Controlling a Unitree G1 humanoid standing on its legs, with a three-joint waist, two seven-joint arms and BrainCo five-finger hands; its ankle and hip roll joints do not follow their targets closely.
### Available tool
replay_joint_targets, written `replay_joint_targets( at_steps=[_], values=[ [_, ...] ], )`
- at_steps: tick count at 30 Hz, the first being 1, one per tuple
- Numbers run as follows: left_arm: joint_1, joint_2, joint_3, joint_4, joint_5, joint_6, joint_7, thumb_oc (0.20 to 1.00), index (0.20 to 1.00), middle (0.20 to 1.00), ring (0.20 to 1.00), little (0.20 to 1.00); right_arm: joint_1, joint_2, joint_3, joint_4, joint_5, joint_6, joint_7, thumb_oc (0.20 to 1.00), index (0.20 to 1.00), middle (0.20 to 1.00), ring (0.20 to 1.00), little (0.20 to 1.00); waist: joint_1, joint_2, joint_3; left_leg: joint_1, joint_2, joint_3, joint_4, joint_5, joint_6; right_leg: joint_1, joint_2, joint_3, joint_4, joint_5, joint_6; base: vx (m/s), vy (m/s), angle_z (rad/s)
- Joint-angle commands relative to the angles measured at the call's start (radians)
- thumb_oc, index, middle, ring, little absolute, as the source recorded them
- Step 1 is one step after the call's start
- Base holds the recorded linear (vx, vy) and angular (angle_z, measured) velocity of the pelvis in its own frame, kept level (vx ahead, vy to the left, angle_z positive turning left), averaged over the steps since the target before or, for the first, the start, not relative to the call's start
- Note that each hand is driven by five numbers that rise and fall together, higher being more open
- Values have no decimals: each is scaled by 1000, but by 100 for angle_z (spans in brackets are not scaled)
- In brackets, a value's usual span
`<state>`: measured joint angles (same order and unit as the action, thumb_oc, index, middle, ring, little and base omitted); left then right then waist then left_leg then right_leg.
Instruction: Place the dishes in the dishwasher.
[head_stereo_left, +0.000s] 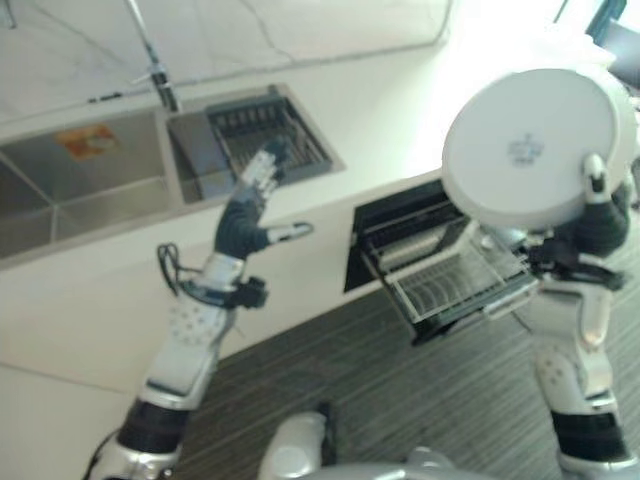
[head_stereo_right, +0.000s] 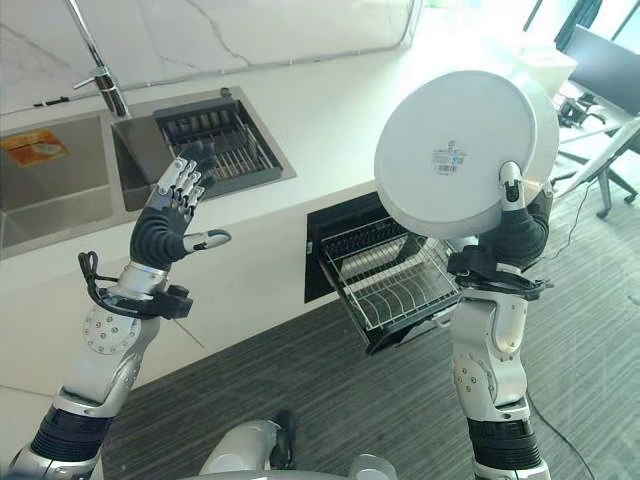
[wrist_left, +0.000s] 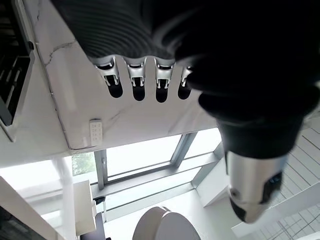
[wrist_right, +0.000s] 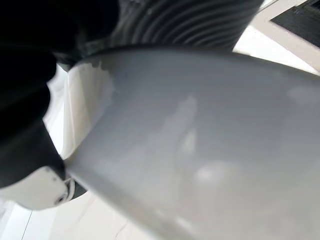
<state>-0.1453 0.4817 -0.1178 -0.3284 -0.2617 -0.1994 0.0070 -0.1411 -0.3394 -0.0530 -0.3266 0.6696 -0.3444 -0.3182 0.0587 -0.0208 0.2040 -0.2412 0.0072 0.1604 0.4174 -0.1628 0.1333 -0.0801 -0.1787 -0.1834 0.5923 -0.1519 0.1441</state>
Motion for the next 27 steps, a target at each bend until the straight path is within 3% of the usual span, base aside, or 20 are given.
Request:
replay_joint_targets(
  at_steps=[1, 2, 3, 4, 6, 10, 12, 14, 16, 18, 21, 24, 27],
  values=[
    [-41, 28, -18, -62, 54, -43, 4, 1000, 1000, 1000, 1000, 1000, -48, -20, -42, -39, -53, -125, -13, 200, 200, 200, 200, 200, -4, 15, -25, 101, 48, -138, -117, -19, -139, 58, -8, -33, -292, 143, 9, 5, -288, -11],
    [-54, 29, -19, -67, 43, -40, 2, 1000, 1000, 1000, 1000, 1000, -40, -27, -37, -54, -34, -134, 25, 200, 200, 200, 200, 200, -19, -1, -16, 108, 44, -151, -117, -31, -153, -15, -72, 21, -292, 112, 16, 29, -395, 7],
    [-61, 28, -29, -70, 39, -38, 3, 1000, 1000, 1000, 1000, 1000, -32, -29, -25, -76, -32, -138, 45, 200, 200, 200, 200, 200, -40, -11, -13, 114, 46, -156, -117, -47, -166, -77, -111, 90, -292, 133, 36, 78, -459, -26],
    [-67, 22, -48, -62, 38, -35, 6, 1000, 1000, 1000, 1000, 1000, -35, -27, -8, -89, -32, -138, 43, 200, 200, 200, 200, 200, -57, -16, -14, 123, 50, -156, -117, -59, -170, -119, -123, 151, -292, 161, 52, 123, -396, 7],
    [-76, 17, -73, -51, 33, -23, -2, 1000, 1000, 1000, 1000, 1000, -48, -21, 9, -88, -24, -129, 54, 200, 200, 200, 200, 200, -65, -19, -15, 137, 60, -175, -117, -77, -174, -149, -121, 210, -292, 175, 62, 158, -435, 35],
    [-45, 35, -70, -77, 45, -20, -10, 1000, 1000, 1000, 1000, 1000, -32, -39, 18, -118, -43, -109, 31, 200, 200, 200, 200, 200, -49, -20, -24, 125, 116, -190, -117, -69, -196, -119, -111, 179, -292, 120, 74, 93, -495, 65],
    [-9, 49, -64, -78, 34, -10, 16, 1000, 1000, 1000, 1000, 1000, -33, -50, 30, -123, -32, -62, 25, 200, 200, 200, 200, 200, -51, -15, -36, 133, 189, -158, -117, -44, -229, -108, -99, 135, -292, 83, 81, 132, -490, 49],
    [42, 50, -43, -84, -10, -8, 12, 1000, 1000, 1000, 1000, 1000, -31, -60, 40, -132, -70, -12, 30, 200, 200, 200, 200, 200, -64, -2, -42, 136, 284, -99, -117, 1, -266, -99, -80, 101, -292, 64, 61, 128, -399, 38],
    [75, 52, -34, -81, -15, -9, 2, 1000, 1000, 1000, 1000, 1000, -19, -75, 41, -142, -74, 21, 23, 200, 200, 200, 200, 200, -77, 10, -42, 126, 332, -69, -117, 36, -288, -97, -48, 92, -292, 58, 40, 44, -302, 22],
    [104, 55, -37, -63, -34, -11, -12, 1000, 1000, 1000, 1000, 1000, 7, -95, 28, -134, -71, 38, 12, 200, 200, 200, 200, 200, -85, 16, -39, 116, 346, -29, -117, 65, -294, -88, -34, 73, -292, 51, 26, -3, -226, 22],
    [106, 53, -83, -1, -91, 8, -50, 1000, 1000, 1000, 1000, 1000, 19, -122, 38, -90, -169, 28, -65, 200, 200, 200, 200, 200, -113, 30, -39, 107, 383, 111, -117, 97, -304, -73, -59, -21, -292, 45, 26, -73, -84, 48],
    [123, 47, -117, 85, -132, 56, -47, 1000, 1000, 1000, 1000, 1000, 3, -123, 39, -32, -211, 39, -66, 200, 200, 200, 200, 200, -123, 45, -44, 98, 363, 72, -117, 82, -305, -79, -60, -15, -292, 41, 24, -29, 56, 74],
    [164, 30, -147, 209, -198, 101, -56, 1000, 1000, 1000, 1000, 1000, 10, -136, 34, 0, -389, 37, -84, 200, 200, 200, 200, 200, -126, 53, -57, 92, 367, 71, -117, 85, -308, -74, -76, -26, -292, 38, 29, 36, 88, 19]
  ],
)
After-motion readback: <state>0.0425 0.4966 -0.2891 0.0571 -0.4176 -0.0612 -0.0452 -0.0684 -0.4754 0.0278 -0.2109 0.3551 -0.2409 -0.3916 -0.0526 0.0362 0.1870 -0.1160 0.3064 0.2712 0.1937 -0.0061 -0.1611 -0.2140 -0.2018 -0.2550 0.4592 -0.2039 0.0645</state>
